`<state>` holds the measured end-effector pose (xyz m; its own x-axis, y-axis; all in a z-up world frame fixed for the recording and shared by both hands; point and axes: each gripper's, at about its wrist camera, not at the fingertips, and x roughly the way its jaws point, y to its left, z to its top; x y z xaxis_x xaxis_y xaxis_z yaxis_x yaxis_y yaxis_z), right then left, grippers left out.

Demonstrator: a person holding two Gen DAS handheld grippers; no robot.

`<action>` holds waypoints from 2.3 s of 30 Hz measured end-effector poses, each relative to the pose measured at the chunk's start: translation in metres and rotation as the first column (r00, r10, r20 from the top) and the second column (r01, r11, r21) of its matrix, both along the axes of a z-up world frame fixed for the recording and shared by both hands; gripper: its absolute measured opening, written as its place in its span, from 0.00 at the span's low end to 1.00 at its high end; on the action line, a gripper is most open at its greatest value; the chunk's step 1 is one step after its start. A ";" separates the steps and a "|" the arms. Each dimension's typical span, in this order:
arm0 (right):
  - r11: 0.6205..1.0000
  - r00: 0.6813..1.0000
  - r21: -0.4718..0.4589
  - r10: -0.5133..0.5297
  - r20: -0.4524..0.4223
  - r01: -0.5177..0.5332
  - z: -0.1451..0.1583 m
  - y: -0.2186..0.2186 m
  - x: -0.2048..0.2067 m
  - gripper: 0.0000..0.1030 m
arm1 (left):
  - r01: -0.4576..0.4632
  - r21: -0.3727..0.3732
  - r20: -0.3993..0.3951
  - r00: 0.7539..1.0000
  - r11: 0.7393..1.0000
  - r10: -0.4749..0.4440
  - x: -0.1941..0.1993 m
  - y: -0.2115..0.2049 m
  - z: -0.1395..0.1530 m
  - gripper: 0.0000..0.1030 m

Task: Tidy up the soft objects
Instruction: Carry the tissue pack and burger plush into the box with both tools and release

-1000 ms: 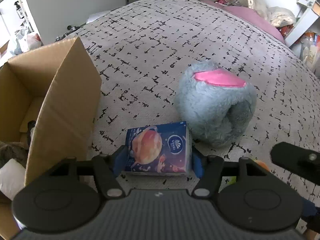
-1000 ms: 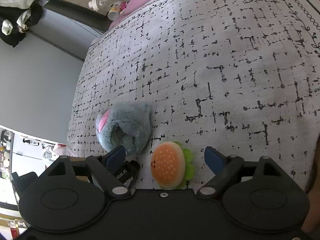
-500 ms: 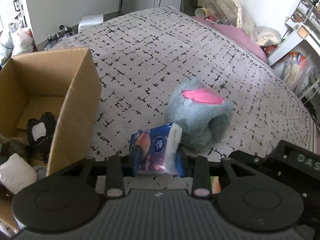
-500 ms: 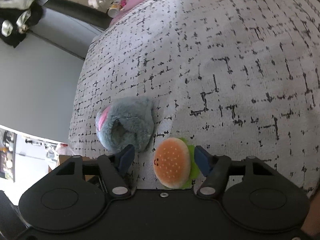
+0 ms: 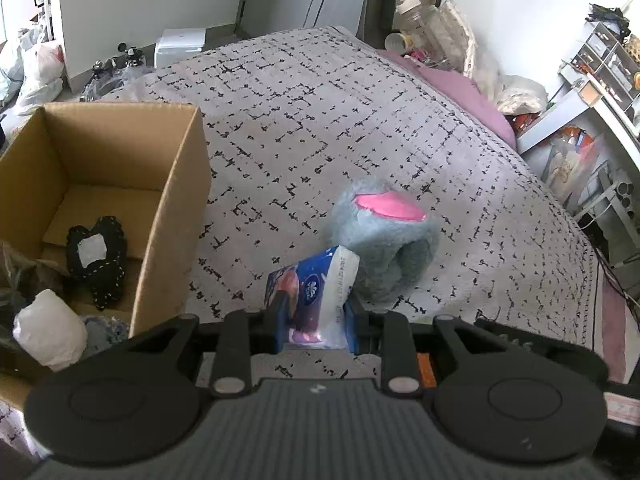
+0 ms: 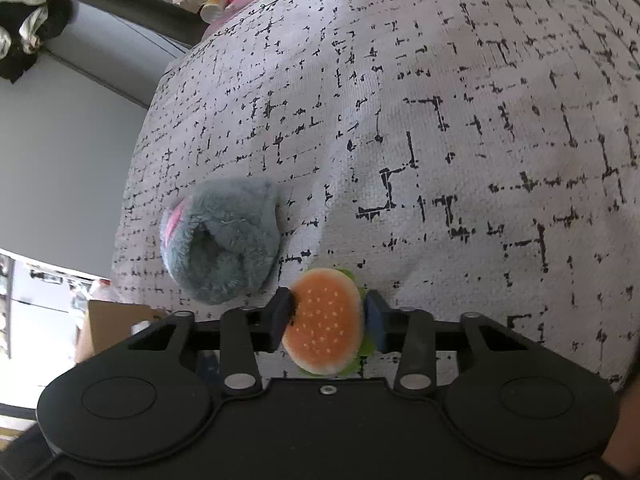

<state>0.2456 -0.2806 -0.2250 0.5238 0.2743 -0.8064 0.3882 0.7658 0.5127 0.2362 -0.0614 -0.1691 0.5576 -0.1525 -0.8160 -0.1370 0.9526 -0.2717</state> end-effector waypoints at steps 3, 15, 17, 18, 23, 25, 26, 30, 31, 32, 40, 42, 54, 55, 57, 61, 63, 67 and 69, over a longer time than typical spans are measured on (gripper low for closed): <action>1.000 1.000 -0.018 0.009 0.019 -0.009 0.004 0.002 -0.003 0.27 | 0.000 -0.003 0.019 1.000 1.000 0.000 -0.004 0.002 0.007 0.26; 0.999 0.994 -0.025 0.027 0.108 -0.025 0.028 0.001 -0.020 0.25 | -0.004 0.009 0.079 0.997 1.000 0.003 -0.020 0.010 0.039 0.26; 0.999 0.991 -0.029 0.032 0.128 -0.029 0.034 0.002 -0.022 0.25 | -0.012 0.017 0.085 0.996 1.000 0.010 -0.023 0.011 0.045 0.26; 0.999 0.990 -0.027 0.030 0.140 -0.026 0.036 0.002 -0.023 0.25 | -0.015 0.014 0.090 0.996 1.000 0.014 -0.025 0.013 0.047 0.27; 0.999 0.978 -0.010 0.043 0.202 -0.042 0.050 0.002 -0.031 0.25 | -0.024 0.037 0.105 0.994 0.999 0.020 -0.035 0.014 0.056 0.27; 0.999 0.974 -0.012 0.053 0.221 -0.051 0.056 0.003 -0.033 0.25 | -0.029 0.036 0.107 0.994 0.999 0.025 -0.038 0.015 0.059 0.27; 0.998 0.971 -0.017 0.058 0.231 -0.056 0.058 0.003 -0.034 0.25 | -0.030 0.037 0.111 0.994 0.999 0.026 -0.040 0.016 0.060 0.27; 0.996 0.960 -0.029 0.087 0.267 -0.083 0.069 0.006 -0.039 0.25 | -0.036 0.031 0.124 0.992 0.999 0.032 -0.045 0.020 0.066 0.27; 0.996 0.957 -0.030 0.095 0.274 -0.090 0.071 0.006 -0.039 0.25 | -0.039 0.032 0.127 0.991 0.999 0.035 -0.047 0.021 0.068 0.27; 0.995 0.954 -0.034 0.102 0.280 -0.097 0.073 0.007 -0.040 0.25 | -0.044 0.034 0.130 0.991 0.998 0.039 -0.048 0.023 0.069 0.27; 0.988 0.929 -0.045 0.153 0.336 -0.146 0.088 0.016 -0.048 0.25 | -0.067 0.039 0.155 0.986 0.997 0.060 -0.057 0.034 0.081 0.27; 0.986 0.921 -0.054 0.165 0.352 -0.156 0.091 0.019 -0.050 0.25 | -0.071 0.034 0.159 0.985 0.997 0.065 -0.060 0.038 0.083 0.27; 0.969 0.845 -0.077 0.244 0.477 -0.236 0.112 0.046 -0.055 0.25 | -0.124 0.042 0.178 0.977 0.991 0.115 -0.069 0.065 0.090 0.27; 0.968 0.843 -0.074 0.245 0.479 -0.240 0.112 0.048 -0.054 0.25 | -0.130 0.039 0.180 0.976 0.991 0.121 -0.070 0.069 0.090 0.27; 0.966 0.841 -0.068 0.249 0.479 -0.248 0.112 0.052 -0.052 0.25 | -0.141 0.036 0.183 0.974 0.989 0.132 -0.072 0.076 0.091 0.27; 0.961 0.828 -0.085 0.272 0.490 -0.265 0.112 0.062 -0.052 0.25 | -0.170 0.034 0.178 0.971 0.985 0.162 -0.072 0.090 0.091 0.27; 0.957 0.820 -0.083 0.281 0.498 -0.278 0.113 0.066 -0.052 0.25 | -0.182 0.030 0.182 0.968 0.983 0.173 -0.074 0.097 0.093 0.27; 0.949 0.808 -0.070 0.299 0.509 -0.307 0.113 0.075 -0.052 0.26 | -0.207 0.022 0.187 0.962 0.978 0.199 -0.076 0.115 0.093 0.27; 0.943 0.800 -0.068 0.312 0.512 -0.325 0.113 0.082 -0.051 0.26 | -0.214 0.013 0.186 0.960 0.977 0.208 -0.074 0.123 0.091 0.27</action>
<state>0.1941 -0.1989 -0.1123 0.7369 0.5125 -0.4409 -0.1966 0.7864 0.5856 0.1617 0.0613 -0.0781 0.7138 0.0096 -0.7003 -0.2869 0.9162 -0.2799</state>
